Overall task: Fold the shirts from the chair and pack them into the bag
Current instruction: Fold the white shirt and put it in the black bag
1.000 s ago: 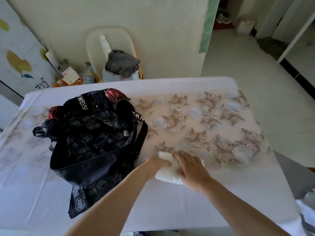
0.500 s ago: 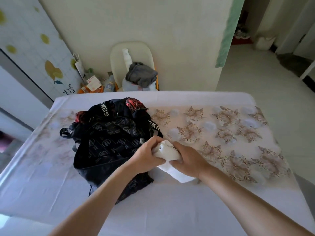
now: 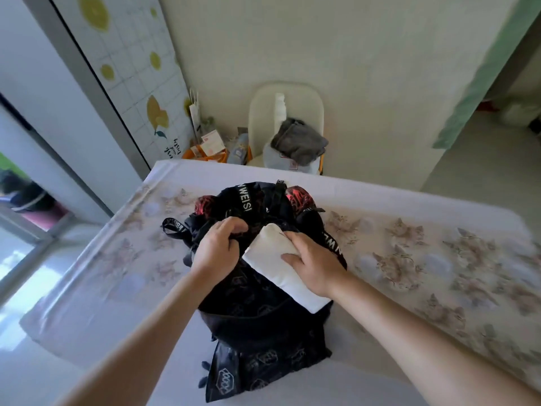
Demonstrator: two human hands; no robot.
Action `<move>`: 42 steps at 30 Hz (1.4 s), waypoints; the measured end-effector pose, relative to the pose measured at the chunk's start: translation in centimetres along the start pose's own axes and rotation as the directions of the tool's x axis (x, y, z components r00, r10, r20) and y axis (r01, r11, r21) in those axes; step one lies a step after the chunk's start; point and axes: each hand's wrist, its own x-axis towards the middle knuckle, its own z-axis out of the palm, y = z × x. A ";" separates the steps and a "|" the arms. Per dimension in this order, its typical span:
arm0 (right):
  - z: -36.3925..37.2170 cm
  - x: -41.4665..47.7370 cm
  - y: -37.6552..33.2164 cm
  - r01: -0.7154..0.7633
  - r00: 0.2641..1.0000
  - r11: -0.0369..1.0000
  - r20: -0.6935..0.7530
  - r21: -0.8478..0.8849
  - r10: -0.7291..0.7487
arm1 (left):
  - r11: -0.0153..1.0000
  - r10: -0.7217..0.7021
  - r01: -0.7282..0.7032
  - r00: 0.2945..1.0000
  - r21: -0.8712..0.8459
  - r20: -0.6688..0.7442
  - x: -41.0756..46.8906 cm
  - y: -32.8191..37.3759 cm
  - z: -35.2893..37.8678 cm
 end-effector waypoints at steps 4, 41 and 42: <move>2.2 5.8 -2.2 -0.142 0.987 0.980 0.100 0.136 0.130 | 0.895 0.310 -0.292 0.951 0.336 0.002 5.3 -5.6 -2.3; 14.3 10.7 -3.3 -0.145 0.988 0.981 0.027 -0.127 0.149 | 0.886 0.221 -0.280 0.955 0.369 0.196 16.4 -4.5 -4.8; 14.2 9.9 -3.0 -0.108 0.988 0.973 0.085 -0.206 0.128 | 0.894 0.198 -0.263 0.958 0.363 0.207 16.3 -4.9 -4.9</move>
